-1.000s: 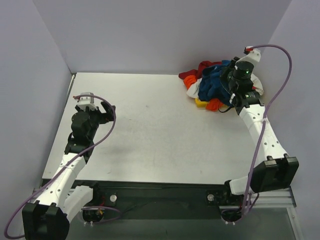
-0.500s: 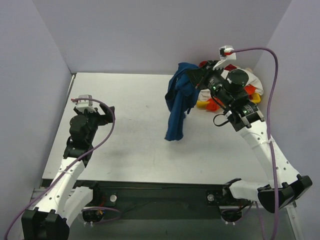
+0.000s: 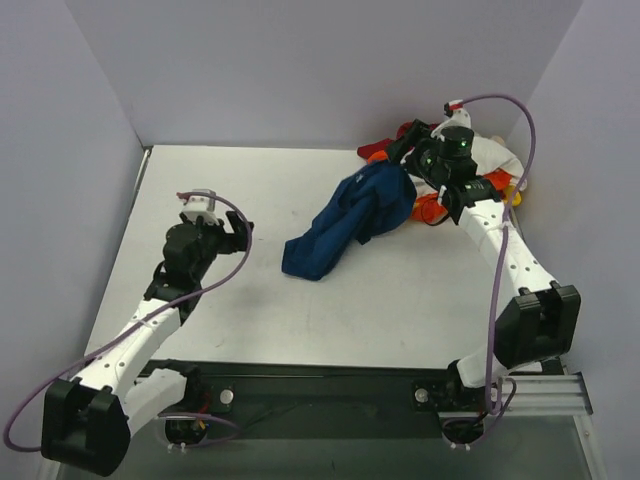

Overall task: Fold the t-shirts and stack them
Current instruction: Move the tshirt to the center of the board

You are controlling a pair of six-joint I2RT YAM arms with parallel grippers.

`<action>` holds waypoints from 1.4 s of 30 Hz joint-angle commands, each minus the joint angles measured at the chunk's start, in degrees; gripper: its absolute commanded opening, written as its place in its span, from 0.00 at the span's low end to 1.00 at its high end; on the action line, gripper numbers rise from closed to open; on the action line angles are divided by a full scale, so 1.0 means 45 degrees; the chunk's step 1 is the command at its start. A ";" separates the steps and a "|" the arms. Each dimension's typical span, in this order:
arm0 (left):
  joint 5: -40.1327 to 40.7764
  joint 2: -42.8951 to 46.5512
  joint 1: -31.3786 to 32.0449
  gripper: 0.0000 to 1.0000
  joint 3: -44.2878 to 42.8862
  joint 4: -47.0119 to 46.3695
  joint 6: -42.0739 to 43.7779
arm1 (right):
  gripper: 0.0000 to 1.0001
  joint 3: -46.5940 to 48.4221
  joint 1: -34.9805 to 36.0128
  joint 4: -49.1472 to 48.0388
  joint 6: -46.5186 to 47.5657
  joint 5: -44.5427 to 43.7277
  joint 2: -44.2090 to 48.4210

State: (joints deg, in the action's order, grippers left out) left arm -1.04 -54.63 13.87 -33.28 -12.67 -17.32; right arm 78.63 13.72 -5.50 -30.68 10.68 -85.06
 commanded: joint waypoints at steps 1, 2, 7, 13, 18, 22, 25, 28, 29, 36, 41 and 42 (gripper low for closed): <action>0.1049 -0.1080 0.1368 0.89 -0.0807 -0.0155 0.0547 | 0.64 -0.0168 -0.0392 0.0244 -0.0430 -0.0089 -0.0472; 0.1186 -0.1334 0.1661 0.89 -0.0866 -0.0154 0.0568 | 0.65 -0.0710 -0.0295 0.0206 -0.0410 -0.0049 -0.0435; 0.0973 -0.2838 0.2054 0.87 -0.0653 -0.0349 -0.0211 | 0.66 -0.2783 0.0759 -0.0731 -0.0157 -0.0439 0.0228; 0.1148 -0.4440 0.2718 0.79 -0.0437 -0.0291 -0.0818 | 0.65 -0.4679 0.1561 -0.1239 -0.0233 -0.0323 0.0172; 0.1363 -0.5729 0.3128 0.70 -0.0670 -0.0115 -0.0994 | 0.65 -0.5383 0.1600 -0.1512 -0.0312 -0.0049 0.0249; 0.1111 -0.6686 0.3246 0.70 -0.1041 -0.0193 -0.1053 | 0.65 -0.5929 0.1640 -0.1747 -0.0254 0.0166 0.0366; 0.0973 -0.7448 0.3402 0.70 -0.1470 -0.0193 -0.1014 | 0.64 -0.6243 0.1640 -0.1825 -0.0253 0.0264 0.0386; 0.0875 -0.8132 0.3461 0.70 -0.1842 -0.0173 -0.1033 | 0.64 -0.6477 0.1620 -0.1884 -0.0234 0.0283 0.0483; 0.0856 -0.8288 0.3461 0.69 -0.1921 -0.0135 -0.1034 | 0.64 -0.6516 0.1620 -0.1903 -0.0234 0.0284 0.0503; 0.0253 -0.9265 0.3481 0.57 -0.2351 -0.0232 -0.1053 | 0.64 -0.6653 0.1639 -0.2020 -0.0215 0.0323 0.0640; -0.0839 -0.9519 0.3500 0.21 -0.2215 -0.0505 -0.1111 | 0.64 -0.6595 0.1659 -0.2021 -0.0234 0.0401 0.0542; -0.1308 -0.9520 0.3442 0.14 -0.2156 -0.0680 -0.1228 | 0.64 -0.6595 0.1640 -0.2021 -0.0234 0.0401 0.0484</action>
State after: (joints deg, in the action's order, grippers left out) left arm -0.80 -96.49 29.30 -42.46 -13.96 -22.35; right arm 48.71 21.06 -13.10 -31.70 11.88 -84.51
